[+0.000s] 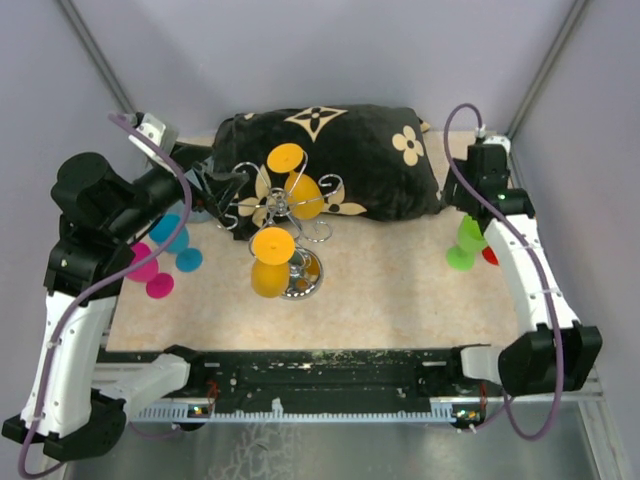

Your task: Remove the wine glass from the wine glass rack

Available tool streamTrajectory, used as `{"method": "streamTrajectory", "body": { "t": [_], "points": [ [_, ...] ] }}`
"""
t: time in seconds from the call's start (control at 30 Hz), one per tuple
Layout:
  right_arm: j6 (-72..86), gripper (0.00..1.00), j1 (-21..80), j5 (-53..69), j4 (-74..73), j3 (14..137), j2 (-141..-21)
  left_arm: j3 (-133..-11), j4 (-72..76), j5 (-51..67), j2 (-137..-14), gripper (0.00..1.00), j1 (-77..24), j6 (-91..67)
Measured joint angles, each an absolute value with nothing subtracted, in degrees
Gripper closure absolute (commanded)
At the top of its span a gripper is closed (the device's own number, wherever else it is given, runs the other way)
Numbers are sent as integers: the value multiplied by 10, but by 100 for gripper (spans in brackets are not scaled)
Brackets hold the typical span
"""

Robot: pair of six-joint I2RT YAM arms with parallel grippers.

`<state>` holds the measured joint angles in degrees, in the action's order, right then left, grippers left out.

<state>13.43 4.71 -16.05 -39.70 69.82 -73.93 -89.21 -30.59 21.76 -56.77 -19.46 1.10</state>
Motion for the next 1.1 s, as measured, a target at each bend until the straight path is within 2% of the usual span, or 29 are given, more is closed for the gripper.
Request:
{"method": "streamTrajectory", "body": {
  "t": [0.3,0.47,0.67,0.83,1.1],
  "points": [
    [158,31,50,-114,-505,868,-634,-891,-326,179,-557,7,-185,1],
    [231,31,129,-72,-561,913,-583,-907,-332,170,-584,6,-148,1],
    [363,31,269,-57,-580,896,-542,-982,-329,243,-688,8,-13,-29],
    [464,31,328,-59,-567,851,-510,-1054,-317,352,-807,11,103,-95],
    [582,31,395,-46,-465,766,-479,-1082,-284,449,-900,12,139,-190]
  ]
}}
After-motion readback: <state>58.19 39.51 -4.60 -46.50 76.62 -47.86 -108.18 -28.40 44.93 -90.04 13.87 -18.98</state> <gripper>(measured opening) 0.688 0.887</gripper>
